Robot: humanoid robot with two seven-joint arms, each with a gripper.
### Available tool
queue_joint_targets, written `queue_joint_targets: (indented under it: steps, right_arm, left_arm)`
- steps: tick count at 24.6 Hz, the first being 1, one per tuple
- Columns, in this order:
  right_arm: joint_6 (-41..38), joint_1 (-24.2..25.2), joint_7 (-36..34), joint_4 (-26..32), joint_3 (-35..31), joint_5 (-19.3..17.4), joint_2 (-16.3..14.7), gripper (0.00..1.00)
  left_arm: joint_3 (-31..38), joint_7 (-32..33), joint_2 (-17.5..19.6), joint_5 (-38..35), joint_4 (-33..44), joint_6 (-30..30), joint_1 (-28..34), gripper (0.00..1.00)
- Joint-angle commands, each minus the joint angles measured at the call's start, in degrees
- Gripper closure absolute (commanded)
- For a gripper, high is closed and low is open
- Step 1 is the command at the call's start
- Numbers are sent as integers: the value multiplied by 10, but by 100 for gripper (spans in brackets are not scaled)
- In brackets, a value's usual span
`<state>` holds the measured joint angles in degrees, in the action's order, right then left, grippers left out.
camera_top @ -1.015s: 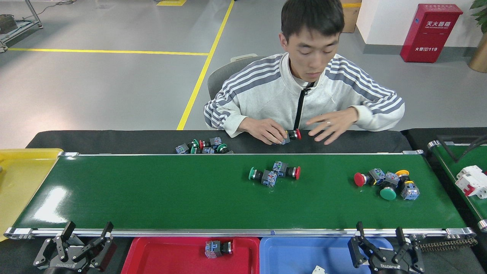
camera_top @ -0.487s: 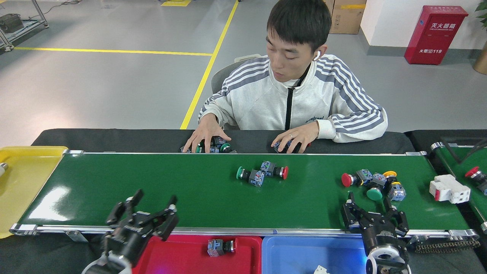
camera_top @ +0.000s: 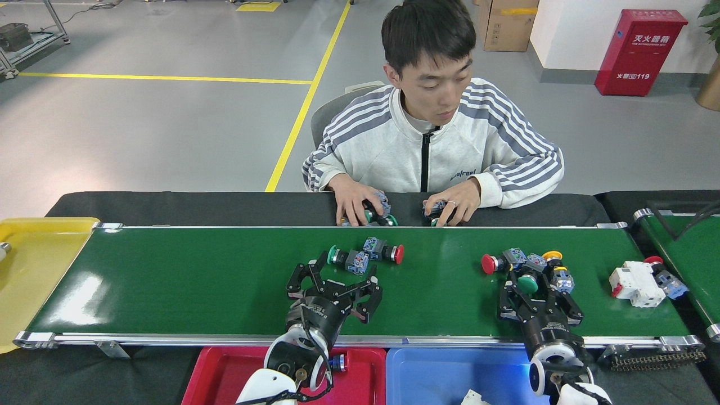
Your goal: Pick switch part from conveyor to tray
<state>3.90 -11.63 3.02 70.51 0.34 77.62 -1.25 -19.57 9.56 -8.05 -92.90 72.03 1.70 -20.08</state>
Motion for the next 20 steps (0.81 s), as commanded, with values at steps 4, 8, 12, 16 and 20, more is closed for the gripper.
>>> queue_joint_targets:
  steps: [4,8,12,16,20]
  right_arm:
    - [-28,0,1,39,2,0,-3,90]
    - [-48,24,1,83,4,-1,-3,89]
    - [-137,79,1,154,4,-1,-2,89]
    - [-234,140,1,220,5,0,-2,89]
    - [-320,184,1,266,69,3,-3,87]
  left_arm:
    - [9,-5,4,0,-47,20,-25,0]
    - [50,-5,8,0,-51,18,-24,0]
    - [75,-7,15,-1,-92,16,-43,0]
    - [76,-7,21,0,-102,13,-47,0]
    - [81,-9,25,1,-124,13,-55,0]
